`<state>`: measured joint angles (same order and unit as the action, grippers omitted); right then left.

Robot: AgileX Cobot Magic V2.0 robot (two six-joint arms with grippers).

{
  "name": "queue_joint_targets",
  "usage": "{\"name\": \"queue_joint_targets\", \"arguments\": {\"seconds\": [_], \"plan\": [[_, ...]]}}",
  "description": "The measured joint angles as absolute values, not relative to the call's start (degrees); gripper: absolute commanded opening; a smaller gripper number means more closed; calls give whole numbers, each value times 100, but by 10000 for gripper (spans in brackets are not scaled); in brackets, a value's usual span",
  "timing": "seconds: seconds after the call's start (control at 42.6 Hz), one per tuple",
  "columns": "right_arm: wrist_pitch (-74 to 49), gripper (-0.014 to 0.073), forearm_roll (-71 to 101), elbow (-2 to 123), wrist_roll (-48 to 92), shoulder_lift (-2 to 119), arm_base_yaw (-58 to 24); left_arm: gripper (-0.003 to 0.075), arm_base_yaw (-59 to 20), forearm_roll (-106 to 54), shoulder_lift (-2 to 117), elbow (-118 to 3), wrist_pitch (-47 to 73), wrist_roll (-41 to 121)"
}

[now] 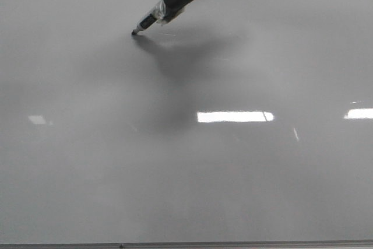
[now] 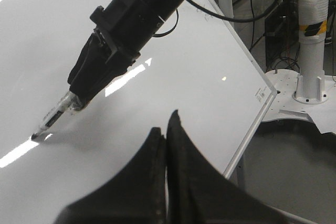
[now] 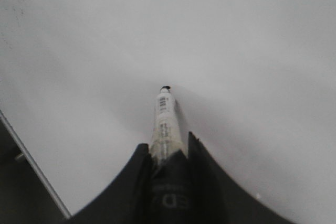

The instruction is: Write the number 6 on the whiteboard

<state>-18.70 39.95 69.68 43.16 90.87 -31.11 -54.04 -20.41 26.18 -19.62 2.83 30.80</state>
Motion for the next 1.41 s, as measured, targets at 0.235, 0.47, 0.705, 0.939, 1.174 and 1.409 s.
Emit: {"name": "queue_joint_targets", "arguments": {"seconds": [0.235,0.47,0.705,0.939,1.174,1.409], "plan": [[-2492,-65,4134,6999,4316,9732,-3272,-20,-5404,-2041,2618,-1962,283,3080],[-2738,-69,4181,6941,4316,9968,-3203,-20,-5404,-2041,2618,-1962,283,3080],[-2825,-69,4181,6980,4487,9649,-2911,-20,-5404,-2041,2618,-1962,283,3080],[-2669,-69,4170,7331,4573,9921,-3257,-20,-5404,-2041,2618,-1962,283,3080],[-2897,-69,4097,7157,4736,9540,-3378,-20,-5404,-2041,2618,-1962,283,3080],[-4613,-69,4061,6910,5394,8265,-3496,0,-5404,-2041,2911,-2172,733,3080]]}}
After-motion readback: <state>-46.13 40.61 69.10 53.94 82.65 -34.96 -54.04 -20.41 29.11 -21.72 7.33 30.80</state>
